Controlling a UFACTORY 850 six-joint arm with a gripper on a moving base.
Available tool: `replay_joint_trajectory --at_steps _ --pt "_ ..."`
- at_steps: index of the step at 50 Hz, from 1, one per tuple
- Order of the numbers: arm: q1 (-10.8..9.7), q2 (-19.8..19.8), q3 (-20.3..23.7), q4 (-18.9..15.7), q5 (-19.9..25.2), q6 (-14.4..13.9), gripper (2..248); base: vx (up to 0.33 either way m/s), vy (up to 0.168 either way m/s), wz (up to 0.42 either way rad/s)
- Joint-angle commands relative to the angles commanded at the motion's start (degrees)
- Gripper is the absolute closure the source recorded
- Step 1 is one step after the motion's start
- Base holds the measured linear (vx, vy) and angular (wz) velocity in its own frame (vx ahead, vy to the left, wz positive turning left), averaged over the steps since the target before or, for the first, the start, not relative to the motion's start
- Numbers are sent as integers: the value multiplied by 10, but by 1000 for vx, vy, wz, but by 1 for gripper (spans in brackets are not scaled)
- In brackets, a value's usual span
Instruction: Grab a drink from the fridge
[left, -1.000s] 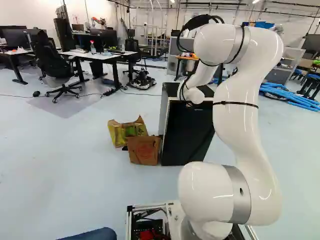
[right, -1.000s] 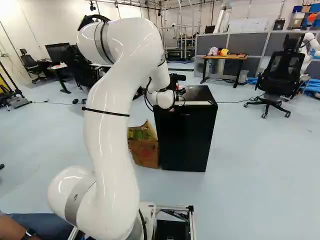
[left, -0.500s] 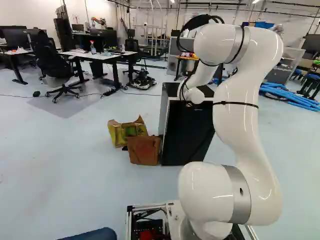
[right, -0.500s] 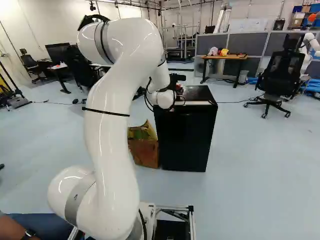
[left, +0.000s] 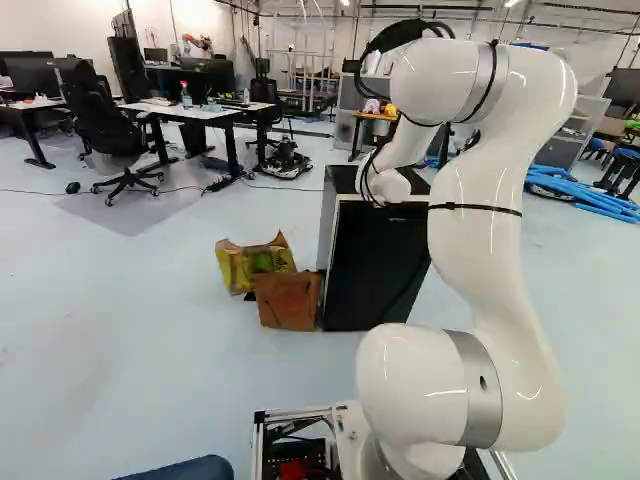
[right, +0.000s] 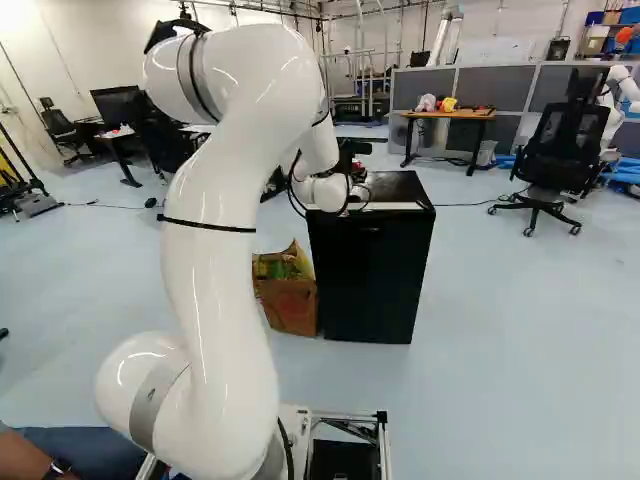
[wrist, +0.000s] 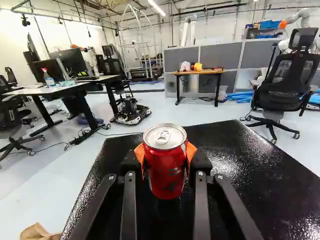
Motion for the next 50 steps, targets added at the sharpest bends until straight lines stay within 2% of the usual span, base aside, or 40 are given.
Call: replay_joint_trajectory --at_steps 26,50 --pt "2 10 7 1 0 -1 151 0 0 0" --pt "12 45 48 4 -3 -6 151 0 0 0"
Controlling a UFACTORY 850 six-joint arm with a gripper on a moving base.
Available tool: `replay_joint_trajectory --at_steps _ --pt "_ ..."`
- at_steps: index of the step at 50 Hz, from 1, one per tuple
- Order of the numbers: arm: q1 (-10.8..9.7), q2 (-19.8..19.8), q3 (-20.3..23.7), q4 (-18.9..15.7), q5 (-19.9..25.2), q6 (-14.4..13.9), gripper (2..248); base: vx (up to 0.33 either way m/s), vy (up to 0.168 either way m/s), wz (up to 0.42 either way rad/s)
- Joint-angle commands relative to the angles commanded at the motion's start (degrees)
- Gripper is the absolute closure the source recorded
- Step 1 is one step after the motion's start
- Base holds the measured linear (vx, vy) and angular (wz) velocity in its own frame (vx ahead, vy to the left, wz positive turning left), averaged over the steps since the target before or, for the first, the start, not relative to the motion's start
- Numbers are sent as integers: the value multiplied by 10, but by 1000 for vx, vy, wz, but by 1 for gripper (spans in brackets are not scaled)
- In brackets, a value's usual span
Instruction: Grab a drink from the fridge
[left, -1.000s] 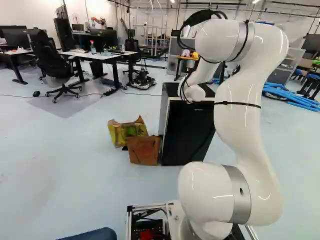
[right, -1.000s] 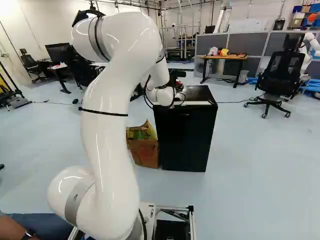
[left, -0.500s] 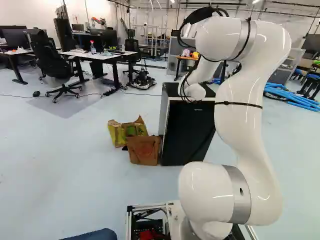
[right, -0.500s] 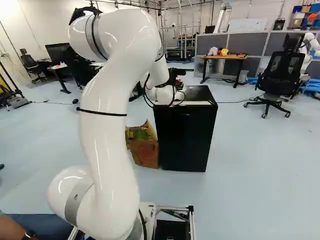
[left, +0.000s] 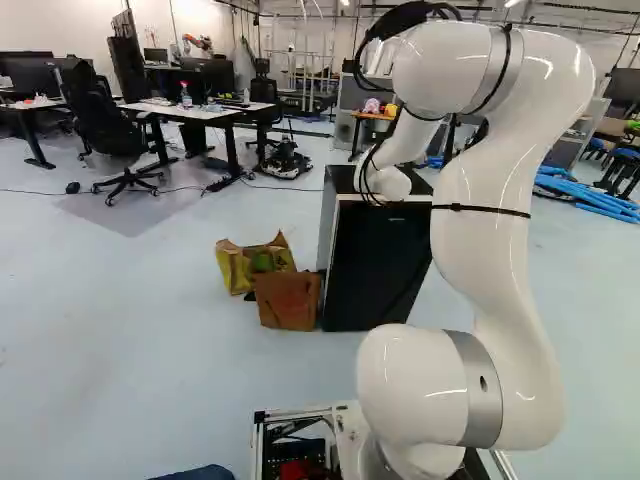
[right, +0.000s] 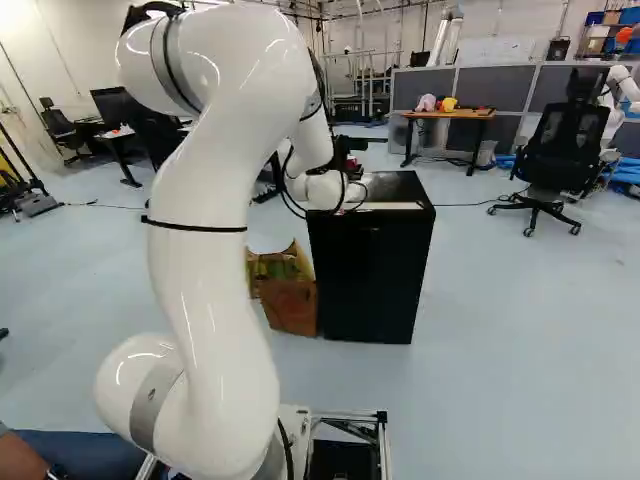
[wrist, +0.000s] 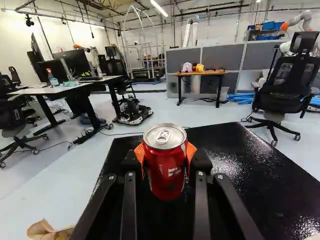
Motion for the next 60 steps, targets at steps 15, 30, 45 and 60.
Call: replay_joint_trajectory --at_steps 15,30,45,60 --pt "11 38 45 4 -3 -5 151 0 0 0" --pt "25 88 104 9 -7 -12 151 0 0 0" --pt "43 151 178 16 -12 -20 151 0 0 0" --pt "64 224 265 24 -17 -30 151 0 0 0"
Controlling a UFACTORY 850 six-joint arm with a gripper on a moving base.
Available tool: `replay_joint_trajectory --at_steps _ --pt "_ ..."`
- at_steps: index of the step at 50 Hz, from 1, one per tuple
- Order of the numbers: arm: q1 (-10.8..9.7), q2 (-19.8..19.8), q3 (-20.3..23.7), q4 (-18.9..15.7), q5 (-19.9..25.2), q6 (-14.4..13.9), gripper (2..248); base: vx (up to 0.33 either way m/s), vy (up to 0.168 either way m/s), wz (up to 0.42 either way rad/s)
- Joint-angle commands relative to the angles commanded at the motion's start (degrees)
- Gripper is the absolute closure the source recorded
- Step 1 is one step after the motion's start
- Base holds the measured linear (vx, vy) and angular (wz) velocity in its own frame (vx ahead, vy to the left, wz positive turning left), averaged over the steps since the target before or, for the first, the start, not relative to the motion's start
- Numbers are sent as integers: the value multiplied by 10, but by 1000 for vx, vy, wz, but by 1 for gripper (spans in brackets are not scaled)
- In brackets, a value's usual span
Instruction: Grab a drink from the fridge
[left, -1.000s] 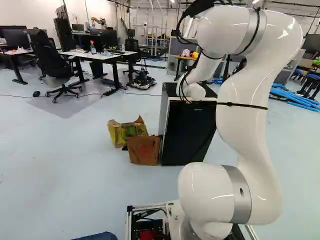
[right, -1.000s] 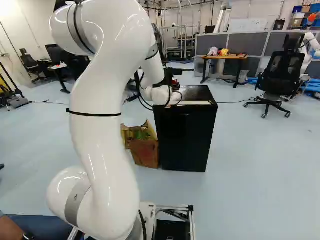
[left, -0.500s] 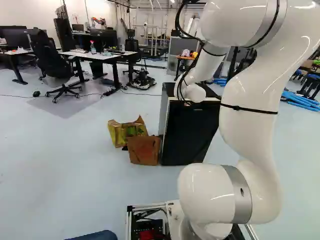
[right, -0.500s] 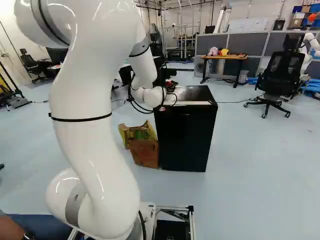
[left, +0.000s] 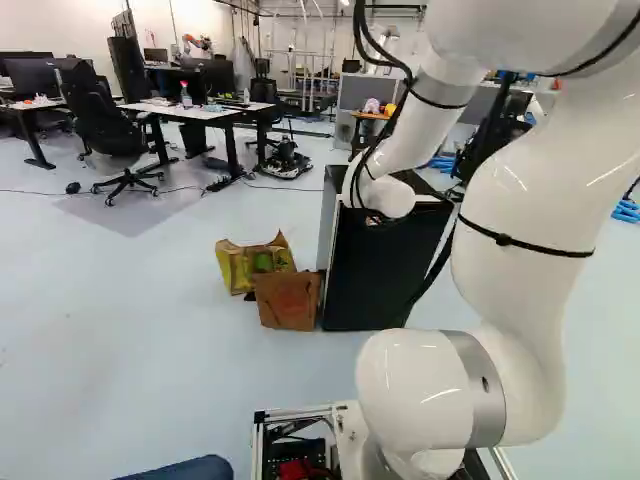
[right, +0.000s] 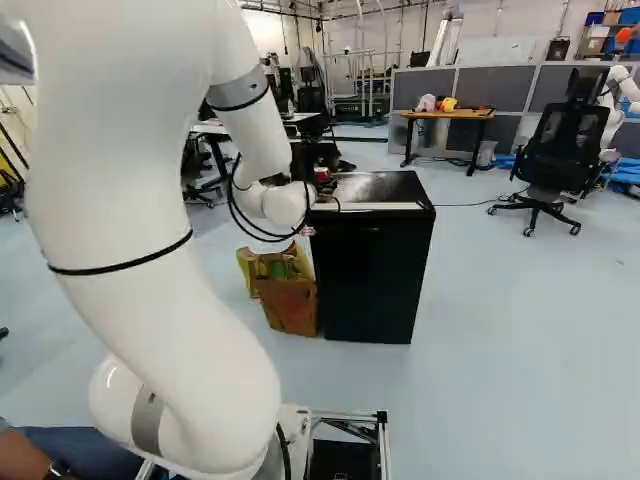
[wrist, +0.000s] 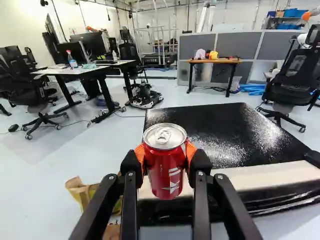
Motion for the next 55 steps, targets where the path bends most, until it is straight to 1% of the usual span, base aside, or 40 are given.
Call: replay_joint_trajectory --at_steps 15,31,55 --pt "20 70 83 7 -5 -9 151 0 0 0" --pt "37 131 154 14 -10 -18 151 0 0 0" --pt "55 194 229 20 -15 -26 151 0 0 0"
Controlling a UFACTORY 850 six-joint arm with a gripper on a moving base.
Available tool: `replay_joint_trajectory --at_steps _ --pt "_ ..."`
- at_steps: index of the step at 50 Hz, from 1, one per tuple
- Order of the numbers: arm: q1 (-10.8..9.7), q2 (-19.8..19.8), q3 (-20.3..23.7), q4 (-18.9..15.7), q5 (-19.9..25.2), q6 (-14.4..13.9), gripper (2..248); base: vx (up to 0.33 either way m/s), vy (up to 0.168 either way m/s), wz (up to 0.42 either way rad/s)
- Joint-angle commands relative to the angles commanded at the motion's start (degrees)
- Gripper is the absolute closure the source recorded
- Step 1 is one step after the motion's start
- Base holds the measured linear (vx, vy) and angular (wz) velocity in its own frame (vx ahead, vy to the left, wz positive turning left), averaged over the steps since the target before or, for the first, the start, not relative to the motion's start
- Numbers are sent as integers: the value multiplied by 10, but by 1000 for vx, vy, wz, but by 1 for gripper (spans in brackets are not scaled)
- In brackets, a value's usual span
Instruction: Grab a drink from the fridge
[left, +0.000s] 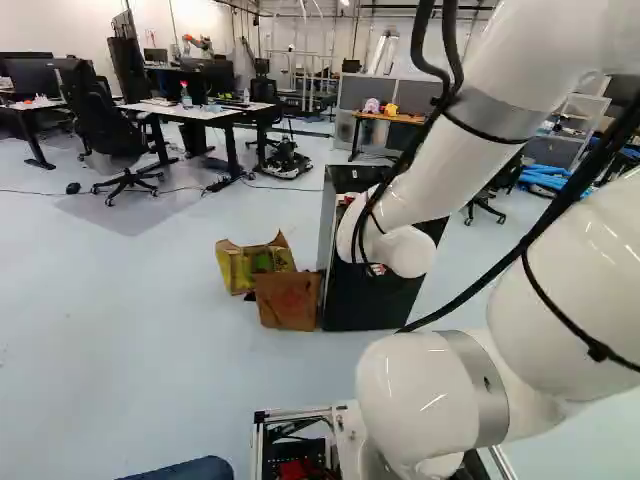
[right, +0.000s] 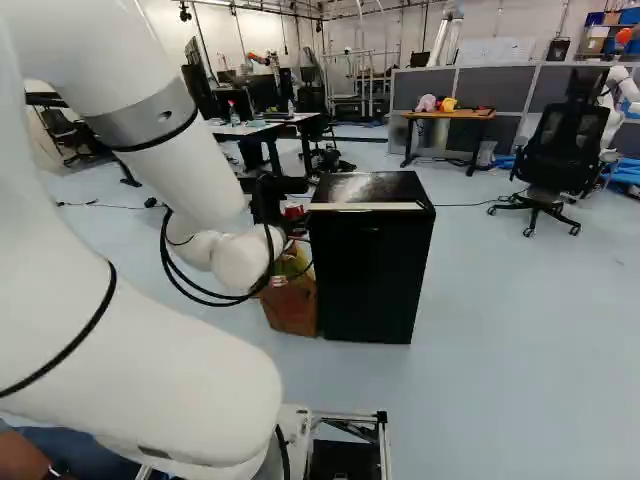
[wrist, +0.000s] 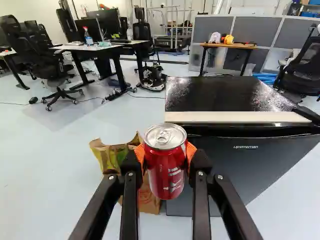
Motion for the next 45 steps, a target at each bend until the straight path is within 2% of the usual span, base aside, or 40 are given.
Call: replay_joint_trajectory --at_steps 22,45 --pt "9 31 37 3 -2 -4 151 0 0 0" --pt "11 38 44 4 -3 -5 151 0 0 0"
